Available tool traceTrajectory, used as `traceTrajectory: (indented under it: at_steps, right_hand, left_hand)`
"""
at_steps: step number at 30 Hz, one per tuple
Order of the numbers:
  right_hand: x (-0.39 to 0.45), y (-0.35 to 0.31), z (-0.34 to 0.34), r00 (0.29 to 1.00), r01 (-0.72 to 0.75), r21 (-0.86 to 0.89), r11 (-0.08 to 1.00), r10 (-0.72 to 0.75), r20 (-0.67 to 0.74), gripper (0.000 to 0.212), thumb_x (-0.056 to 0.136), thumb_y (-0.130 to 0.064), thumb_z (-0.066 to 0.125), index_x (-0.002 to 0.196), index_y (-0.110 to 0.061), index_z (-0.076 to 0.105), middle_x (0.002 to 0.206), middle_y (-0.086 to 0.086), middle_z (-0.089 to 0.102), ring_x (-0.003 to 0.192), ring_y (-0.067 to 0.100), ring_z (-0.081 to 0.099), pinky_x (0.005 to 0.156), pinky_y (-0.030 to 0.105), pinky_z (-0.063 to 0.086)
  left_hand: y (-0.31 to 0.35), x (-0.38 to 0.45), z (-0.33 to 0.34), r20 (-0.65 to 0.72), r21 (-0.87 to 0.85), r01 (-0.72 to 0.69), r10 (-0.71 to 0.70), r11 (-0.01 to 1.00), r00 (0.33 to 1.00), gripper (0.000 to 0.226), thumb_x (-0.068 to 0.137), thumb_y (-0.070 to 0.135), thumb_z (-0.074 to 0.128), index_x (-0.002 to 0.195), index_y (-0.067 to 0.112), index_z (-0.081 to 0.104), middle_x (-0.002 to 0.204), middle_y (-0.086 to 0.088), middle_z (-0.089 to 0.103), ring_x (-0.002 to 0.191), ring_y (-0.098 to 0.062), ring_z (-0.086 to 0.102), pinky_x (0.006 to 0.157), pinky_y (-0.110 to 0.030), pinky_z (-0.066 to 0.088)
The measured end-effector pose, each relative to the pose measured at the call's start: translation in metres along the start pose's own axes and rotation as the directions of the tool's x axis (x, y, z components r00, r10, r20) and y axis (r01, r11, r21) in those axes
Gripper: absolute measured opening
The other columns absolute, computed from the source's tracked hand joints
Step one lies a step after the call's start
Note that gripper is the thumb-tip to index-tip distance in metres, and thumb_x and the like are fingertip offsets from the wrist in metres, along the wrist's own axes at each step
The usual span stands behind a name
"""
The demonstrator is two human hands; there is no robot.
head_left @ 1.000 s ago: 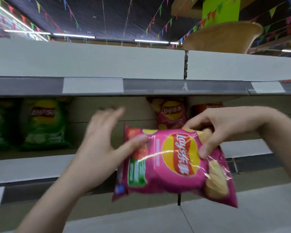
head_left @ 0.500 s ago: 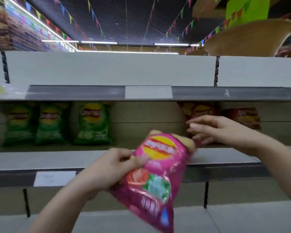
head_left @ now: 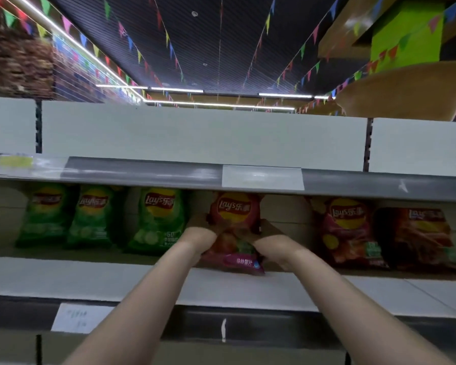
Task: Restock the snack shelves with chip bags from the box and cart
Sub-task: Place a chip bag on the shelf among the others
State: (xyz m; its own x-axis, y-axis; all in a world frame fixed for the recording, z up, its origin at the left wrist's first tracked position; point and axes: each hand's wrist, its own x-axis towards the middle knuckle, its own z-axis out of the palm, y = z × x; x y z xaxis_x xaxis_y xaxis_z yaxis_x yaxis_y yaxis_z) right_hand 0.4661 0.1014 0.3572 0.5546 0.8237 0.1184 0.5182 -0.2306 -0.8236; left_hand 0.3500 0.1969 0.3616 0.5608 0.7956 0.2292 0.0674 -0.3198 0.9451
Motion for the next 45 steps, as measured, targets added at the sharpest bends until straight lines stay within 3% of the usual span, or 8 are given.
traceTrajectory:
  at_steps: [4,9,16,21,29,31,36,45]
  right_hand:
    - [0.034,-0.005,0.008,0.987,0.152,-0.073,0.986,-0.148,0.067,0.057,0.091,-0.040,0.064,0.140,-0.020,0.044,0.140,0.006,0.053,0.120,0.019,0.053,0.101,0.030,0.043]
    - [0.070,0.000,0.009,0.973,0.190,-0.158,0.969,-0.164,0.164,0.063,0.096,-0.037,0.056,0.151,-0.021,0.029,0.152,0.005,0.041,0.136,0.023,0.042,0.107,0.030,0.034]
    - [0.104,0.023,0.021,0.987,0.148,-0.200,0.968,-0.131,0.096,0.060,0.097,-0.055,0.041,0.147,-0.022,0.036,0.143,0.003,0.050,0.122,0.022,0.053,0.065,0.012,0.040]
    - [0.106,0.027,0.026,0.988,0.150,-0.222,0.964,-0.152,0.005,0.064,0.095,-0.057,0.045,0.144,-0.018,0.036,0.140,0.004,0.052,0.112,0.017,0.055,0.058,0.009,0.038]
    - [0.060,0.006,0.008,0.946,0.141,-0.357,0.924,-0.231,-0.225,0.065,0.093,-0.042,0.061,0.146,-0.013,0.036,0.145,0.012,0.046,0.130,0.026,0.047,0.106,0.031,0.039]
    - [0.030,0.002,-0.002,0.884,0.179,-0.295,0.939,-0.285,-0.370,0.047,0.092,-0.029,0.066,0.133,-0.013,0.051,0.131,0.007,0.059,0.120,0.022,0.056,0.099,0.022,0.040]
    - [-0.080,0.015,-0.005,0.834,0.253,-0.146,0.956,-0.292,-0.469,0.024,0.088,-0.022,0.070,0.112,-0.022,0.066,0.107,-0.008,0.071,0.101,0.006,0.065,0.095,0.031,0.051]
    - [-0.277,0.059,-0.047,0.689,0.111,-0.152,0.982,-0.187,-0.700,0.021,0.094,-0.014,0.062,0.094,-0.034,0.066,0.093,-0.003,0.074,0.086,0.010,0.070,0.082,0.032,0.056]
  left_hand:
    - [-0.005,0.031,-0.002,0.035,0.197,0.021,-0.028,0.980,0.999,0.048,0.088,0.027,0.069,0.127,0.003,0.054,0.116,-0.020,0.064,0.097,-0.030,0.061,0.060,-0.023,0.044]
    - [-0.015,0.057,-0.011,0.160,0.242,0.080,-0.121,0.967,0.980,0.034,0.090,0.029,0.066,0.113,0.018,0.043,0.094,-0.003,0.054,0.096,-0.022,0.050,0.088,-0.044,0.052]
    - [-0.043,0.085,-0.012,0.049,0.442,-0.020,-0.002,0.897,0.999,0.048,0.094,0.048,0.053,0.104,0.002,0.061,0.082,-0.007,0.060,0.081,-0.028,0.061,0.070,-0.026,0.048]
    - [-0.049,0.094,-0.010,-0.072,0.514,-0.119,0.182,0.849,0.981,0.057,0.090,0.048,0.060,0.130,0.009,0.049,0.124,-0.011,0.061,0.111,-0.030,0.059,0.092,-0.035,0.048]
    - [-0.023,0.052,-0.002,-0.137,0.675,-0.022,0.155,0.738,0.978,0.051,0.097,0.033,0.053,0.136,0.005,0.036,0.127,-0.016,0.055,0.109,-0.034,0.058,0.082,-0.038,0.047]
    - [-0.015,0.014,-0.001,-0.082,0.613,-0.096,0.184,0.784,0.979,0.033,0.099,0.030,0.047,0.118,0.004,0.052,0.112,-0.014,0.061,0.096,-0.030,0.060,0.076,-0.032,0.046]
    - [-0.005,-0.082,0.013,0.052,-0.103,-0.427,0.434,0.898,0.900,0.011,0.092,0.030,0.058,0.100,0.024,0.063,0.087,0.008,0.067,0.086,-0.013,0.067,0.081,-0.046,0.056]
    - [0.020,-0.203,0.112,0.581,-0.517,-0.177,0.495,0.838,0.646,0.011,0.094,0.016,0.057,0.097,0.021,0.066,0.086,0.005,0.073,0.077,-0.003,0.069,0.060,-0.018,0.055]
